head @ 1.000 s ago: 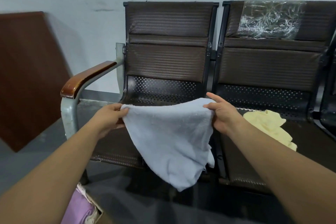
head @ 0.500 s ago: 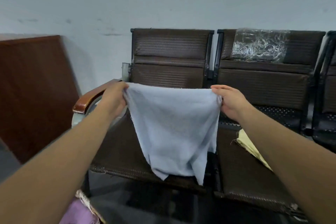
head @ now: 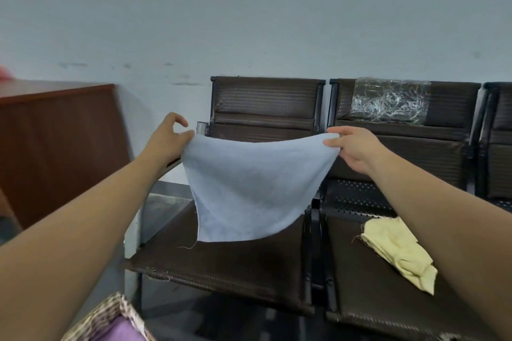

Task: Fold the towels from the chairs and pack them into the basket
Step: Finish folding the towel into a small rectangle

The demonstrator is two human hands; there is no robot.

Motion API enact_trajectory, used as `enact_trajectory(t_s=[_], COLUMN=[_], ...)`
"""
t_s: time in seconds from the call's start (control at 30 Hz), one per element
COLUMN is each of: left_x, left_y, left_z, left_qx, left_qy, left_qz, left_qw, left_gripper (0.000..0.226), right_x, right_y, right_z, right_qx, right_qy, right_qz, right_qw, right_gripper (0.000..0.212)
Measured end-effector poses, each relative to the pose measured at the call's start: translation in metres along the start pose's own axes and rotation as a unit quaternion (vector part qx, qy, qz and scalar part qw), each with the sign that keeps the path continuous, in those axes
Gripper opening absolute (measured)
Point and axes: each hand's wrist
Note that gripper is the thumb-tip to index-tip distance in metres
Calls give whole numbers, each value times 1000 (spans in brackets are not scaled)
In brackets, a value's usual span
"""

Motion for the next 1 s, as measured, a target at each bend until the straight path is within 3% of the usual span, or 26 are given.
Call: enact_trajectory(t_s=[0.1, 0.13, 0.23, 0.33, 0.47, 0.57, 0.67, 0.73, 0.83, 1.0], left_x=[6, 5, 0, -1, -14, -27, -33, -32, -27, -24], left_y=[3, 2, -5, -27, -52, -67, -75, -76, -78, -79], left_z=[-1, -2, -4, 1, 14, 33, 57, 72, 85, 59], left_qx=[9, 28, 66, 63, 34, 20, -2, -10, -16, -19], left_qy=[-20, -16, -28, -80, -86, -53, 5, 36, 70, 53], left_qz=[-18, -56, -131, -21, 152, 176, 176, 130, 79, 123], left_qw=[1000, 998, 989, 995, 984, 983, 984, 991, 994, 991], left_gripper=[7, 8, 11, 30, 20, 16, 12, 6, 18, 8], right_x=[-2, -4, -10, -17, -27, -38, -50, -57, -62, -58], right_y=[5, 7, 17, 33, 54, 61, 52, 40, 22, 38], right_z=[1, 1, 6, 18, 51, 82, 106, 117, 120, 106], right_qx=[44, 52, 50, 35, -35, -62, -20, 33, 101, 129], right_qy=[75, 95, 93, 80, 114, 103, 73, 84, 115, 125], right_qz=[-164, -194, -216, -192, -86, -48, -102, -167, -205, -218], right_qw=[983, 975, 971, 978, 989, 992, 992, 982, 967, 959], right_gripper=[17, 8, 6, 6, 8, 7, 32, 37, 26, 5])
Point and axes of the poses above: each hand's wrist, its own z-axis towards the middle knuckle, its own x-axis out of the back of the hand, y = z × x, and after that the axes turned 9 degrees about -x, right-handed
